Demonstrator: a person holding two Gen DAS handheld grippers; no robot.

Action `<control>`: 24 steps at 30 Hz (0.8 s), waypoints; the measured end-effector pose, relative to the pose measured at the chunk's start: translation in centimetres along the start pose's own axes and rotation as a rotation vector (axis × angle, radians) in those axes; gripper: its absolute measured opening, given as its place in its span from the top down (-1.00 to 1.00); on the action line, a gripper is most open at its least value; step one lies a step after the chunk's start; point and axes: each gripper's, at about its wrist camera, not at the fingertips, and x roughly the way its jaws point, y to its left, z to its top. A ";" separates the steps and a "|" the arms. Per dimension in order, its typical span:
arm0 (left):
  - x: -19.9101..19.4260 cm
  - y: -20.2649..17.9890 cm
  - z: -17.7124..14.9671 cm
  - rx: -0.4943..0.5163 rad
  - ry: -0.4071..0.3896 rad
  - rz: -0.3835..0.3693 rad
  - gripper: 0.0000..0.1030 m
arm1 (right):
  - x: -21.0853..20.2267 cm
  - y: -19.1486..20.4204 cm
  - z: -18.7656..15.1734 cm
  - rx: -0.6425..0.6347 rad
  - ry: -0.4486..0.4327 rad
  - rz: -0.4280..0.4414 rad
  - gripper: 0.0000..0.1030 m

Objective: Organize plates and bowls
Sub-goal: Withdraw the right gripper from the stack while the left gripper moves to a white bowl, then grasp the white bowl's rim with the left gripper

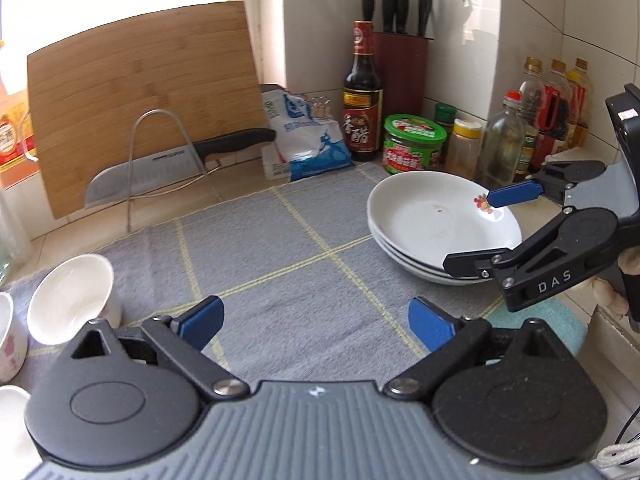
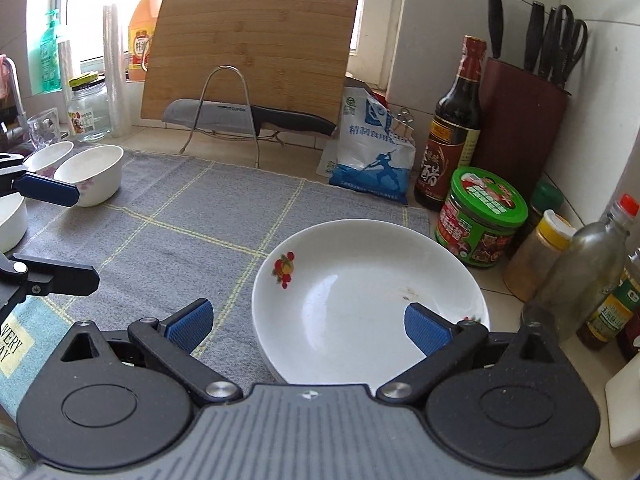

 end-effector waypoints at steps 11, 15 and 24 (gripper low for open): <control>-5.8 7.2 -4.8 -0.064 0.070 0.094 -0.91 | 1.0 11.3 1.0 -0.173 -0.033 0.072 -1.00; -8.3 11.0 -5.5 -0.073 0.066 0.126 -0.91 | 1.0 16.0 1.1 -0.212 -0.052 0.129 -1.00; -9.5 19.5 -7.3 -0.075 0.064 0.182 -0.90 | 2.8 25.8 1.9 -0.287 -0.068 0.241 -1.00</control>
